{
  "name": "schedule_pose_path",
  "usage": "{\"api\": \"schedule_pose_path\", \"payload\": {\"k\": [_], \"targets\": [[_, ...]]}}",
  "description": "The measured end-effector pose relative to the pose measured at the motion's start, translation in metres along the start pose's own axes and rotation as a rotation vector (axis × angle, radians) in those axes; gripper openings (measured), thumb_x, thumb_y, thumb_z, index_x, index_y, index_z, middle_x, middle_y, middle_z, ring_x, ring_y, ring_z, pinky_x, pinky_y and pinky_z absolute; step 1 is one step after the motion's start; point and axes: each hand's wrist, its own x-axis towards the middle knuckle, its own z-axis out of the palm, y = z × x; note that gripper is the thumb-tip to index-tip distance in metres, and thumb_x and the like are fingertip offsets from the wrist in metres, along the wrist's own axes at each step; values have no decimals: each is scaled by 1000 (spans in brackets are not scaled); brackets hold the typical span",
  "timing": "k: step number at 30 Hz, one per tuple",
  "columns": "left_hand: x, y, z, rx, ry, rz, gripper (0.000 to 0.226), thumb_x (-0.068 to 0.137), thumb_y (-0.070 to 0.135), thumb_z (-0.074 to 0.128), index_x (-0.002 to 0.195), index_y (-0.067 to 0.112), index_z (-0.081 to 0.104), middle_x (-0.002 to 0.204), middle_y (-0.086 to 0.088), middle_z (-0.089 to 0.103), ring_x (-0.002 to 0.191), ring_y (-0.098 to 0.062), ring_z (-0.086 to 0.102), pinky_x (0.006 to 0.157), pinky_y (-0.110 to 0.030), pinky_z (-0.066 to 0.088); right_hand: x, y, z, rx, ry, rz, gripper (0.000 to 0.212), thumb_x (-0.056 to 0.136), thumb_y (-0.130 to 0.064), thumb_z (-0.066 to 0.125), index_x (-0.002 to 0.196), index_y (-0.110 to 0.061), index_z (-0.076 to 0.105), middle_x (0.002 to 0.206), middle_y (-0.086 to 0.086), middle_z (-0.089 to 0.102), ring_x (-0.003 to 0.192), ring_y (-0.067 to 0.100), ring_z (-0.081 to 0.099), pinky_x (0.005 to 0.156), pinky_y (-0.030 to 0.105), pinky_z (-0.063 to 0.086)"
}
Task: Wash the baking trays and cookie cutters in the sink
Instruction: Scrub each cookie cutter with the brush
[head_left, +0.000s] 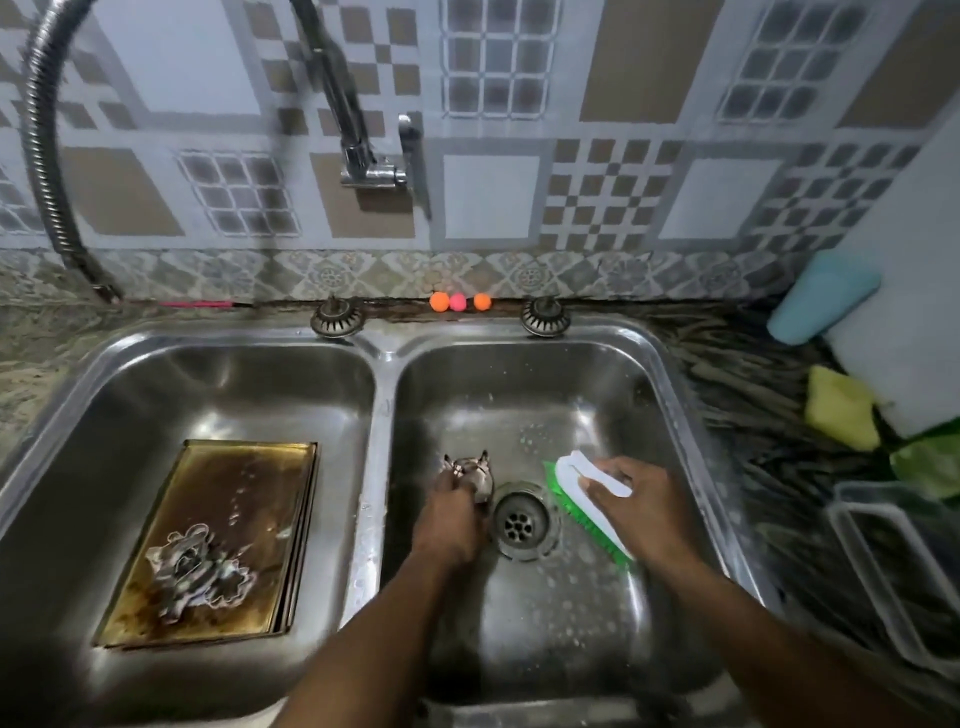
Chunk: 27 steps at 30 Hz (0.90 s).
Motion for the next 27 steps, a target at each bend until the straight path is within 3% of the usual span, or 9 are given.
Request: {"api": "schedule_pose_path", "payload": {"k": [4,9,15,18,20,23,27], "targets": [[16,-3,16,131,-28,-81,53,92,14,63,143,15,47,154,-6,22,144,-28,22,110,-44,43,5,19,7,41,-65,22,26,77,-34,81,101,-25,77,92,-8,75,84,13,70,72,28,54],[22,-4,30,144,-31,-101,43,92,19,63,135,17,57,150,-2,24,143,-26,21,106,-44,45,7,29,5,34,-75,-1,24,78,-32,81,100,-22,78,90,-9,76,82,13,70,75,33,58],[11,-2,30,140,-75,25,34,88,19,63,122,20,62,142,-1,39,130,-27,44,104,-42,46,7,19,-13,48,-90,3,19,81,-34,79,99,-27,77,92,-12,74,84,10,68,74,31,56],[1,3,22,6,-89,72,18,78,30,64,95,26,61,129,2,48,115,-23,58,102,-34,48,3,8,-27,21,-80,-12,14,82,-37,78,95,-33,74,90,-14,71,83,10,67,73,29,54],[-4,10,14,-62,-57,91,20,75,32,66,89,30,51,117,4,49,106,-22,59,94,-34,49,2,2,-34,-6,-71,-7,15,81,-44,76,93,-36,73,86,-17,70,82,11,66,73,30,55],[-14,29,-3,-133,47,133,34,77,32,73,99,28,47,110,4,53,100,-21,56,80,-31,44,-1,-8,-53,24,-44,-38,22,79,-46,75,97,-34,75,89,-16,73,84,10,68,75,33,57],[-24,66,-24,-184,75,190,74,77,32,79,142,26,44,134,0,50,122,-18,54,100,-28,46,-2,-16,-92,56,-6,-64,18,81,-35,78,96,-25,77,90,-9,75,84,15,69,76,33,56]]}}
